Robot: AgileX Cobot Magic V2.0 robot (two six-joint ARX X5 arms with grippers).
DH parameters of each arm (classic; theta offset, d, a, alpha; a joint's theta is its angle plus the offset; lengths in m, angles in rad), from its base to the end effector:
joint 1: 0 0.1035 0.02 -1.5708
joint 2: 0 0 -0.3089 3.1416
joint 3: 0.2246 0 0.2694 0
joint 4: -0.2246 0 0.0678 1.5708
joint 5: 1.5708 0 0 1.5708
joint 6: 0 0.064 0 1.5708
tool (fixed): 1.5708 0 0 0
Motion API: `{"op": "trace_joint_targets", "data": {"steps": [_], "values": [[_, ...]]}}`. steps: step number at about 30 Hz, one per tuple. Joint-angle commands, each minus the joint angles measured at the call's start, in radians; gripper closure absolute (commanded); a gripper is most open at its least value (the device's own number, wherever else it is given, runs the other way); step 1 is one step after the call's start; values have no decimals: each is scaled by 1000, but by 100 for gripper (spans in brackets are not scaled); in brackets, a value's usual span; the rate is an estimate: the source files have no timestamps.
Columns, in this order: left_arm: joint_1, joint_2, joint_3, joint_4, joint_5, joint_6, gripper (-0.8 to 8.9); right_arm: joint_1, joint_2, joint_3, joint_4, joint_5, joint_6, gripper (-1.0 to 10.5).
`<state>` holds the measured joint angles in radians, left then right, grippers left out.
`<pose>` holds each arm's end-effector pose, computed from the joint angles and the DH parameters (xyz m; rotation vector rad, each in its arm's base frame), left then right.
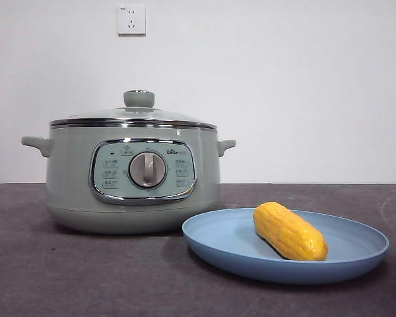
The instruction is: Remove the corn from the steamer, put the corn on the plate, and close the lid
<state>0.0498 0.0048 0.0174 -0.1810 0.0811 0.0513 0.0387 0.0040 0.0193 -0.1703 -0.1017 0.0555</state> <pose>0.1028 -0.0001 0.1462 0.0402 0.1672 -0.0355 0.1024 0.0105 0.1485 0.0602 0.1589 0.1358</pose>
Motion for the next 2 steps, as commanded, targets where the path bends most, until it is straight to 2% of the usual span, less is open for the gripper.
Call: {"op": "trace_joint_targets", "data": {"steps": [1, 2], "values": [[3, -2, -13, 4, -1, -6, 817, 0, -2, -14, -2, 3, 3, 946], [3, -2, -13, 4, -1, -6, 817, 0, -2, -14, -2, 3, 3, 946]]}}
